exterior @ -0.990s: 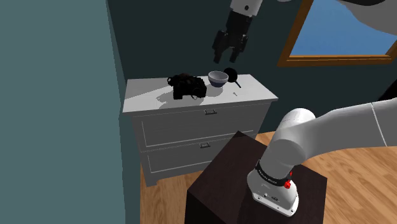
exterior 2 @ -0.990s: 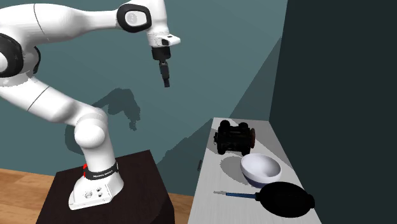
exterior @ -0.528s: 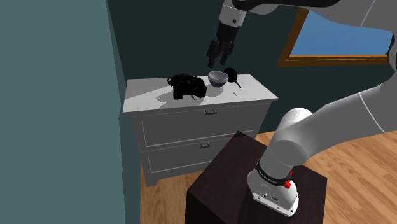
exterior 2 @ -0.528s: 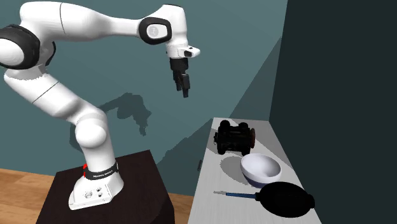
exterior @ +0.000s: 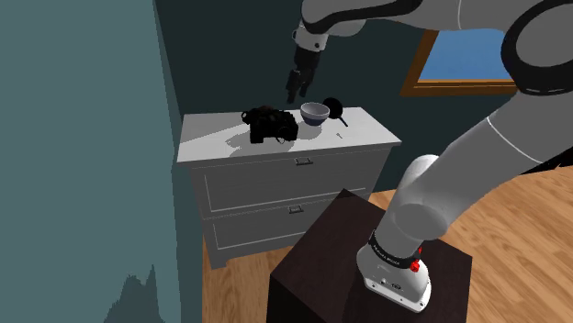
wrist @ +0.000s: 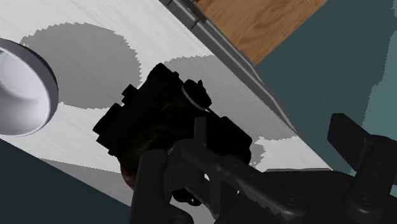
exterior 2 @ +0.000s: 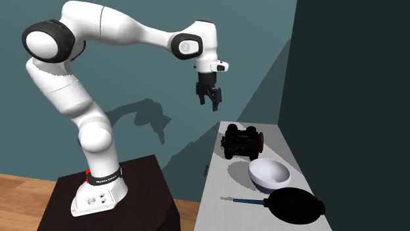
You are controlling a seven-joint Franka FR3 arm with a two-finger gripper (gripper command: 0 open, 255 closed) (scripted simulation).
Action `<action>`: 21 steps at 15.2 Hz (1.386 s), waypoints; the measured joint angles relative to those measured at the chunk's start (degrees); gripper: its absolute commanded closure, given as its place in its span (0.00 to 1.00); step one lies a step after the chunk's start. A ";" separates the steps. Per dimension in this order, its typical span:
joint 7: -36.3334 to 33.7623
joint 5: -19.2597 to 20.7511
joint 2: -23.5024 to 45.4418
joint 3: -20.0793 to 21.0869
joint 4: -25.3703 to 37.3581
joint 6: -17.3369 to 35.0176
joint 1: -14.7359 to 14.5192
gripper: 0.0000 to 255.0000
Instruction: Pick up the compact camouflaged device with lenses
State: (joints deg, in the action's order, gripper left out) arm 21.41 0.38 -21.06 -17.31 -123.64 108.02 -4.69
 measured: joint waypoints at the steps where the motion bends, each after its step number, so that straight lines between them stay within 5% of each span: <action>1: 1.92 -0.34 2.34 -0.56 1.19 1.05 -0.49 0.00; 11: 22.77 -6.35 25.43 -4.30 17.52 6.08 -1.75 0.00; 21: 37.32 -11.40 47.26 -1.42 38.43 6.13 1.39 0.00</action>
State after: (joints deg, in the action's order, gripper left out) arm 58.73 -11.03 26.20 -18.73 -85.21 114.16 -3.30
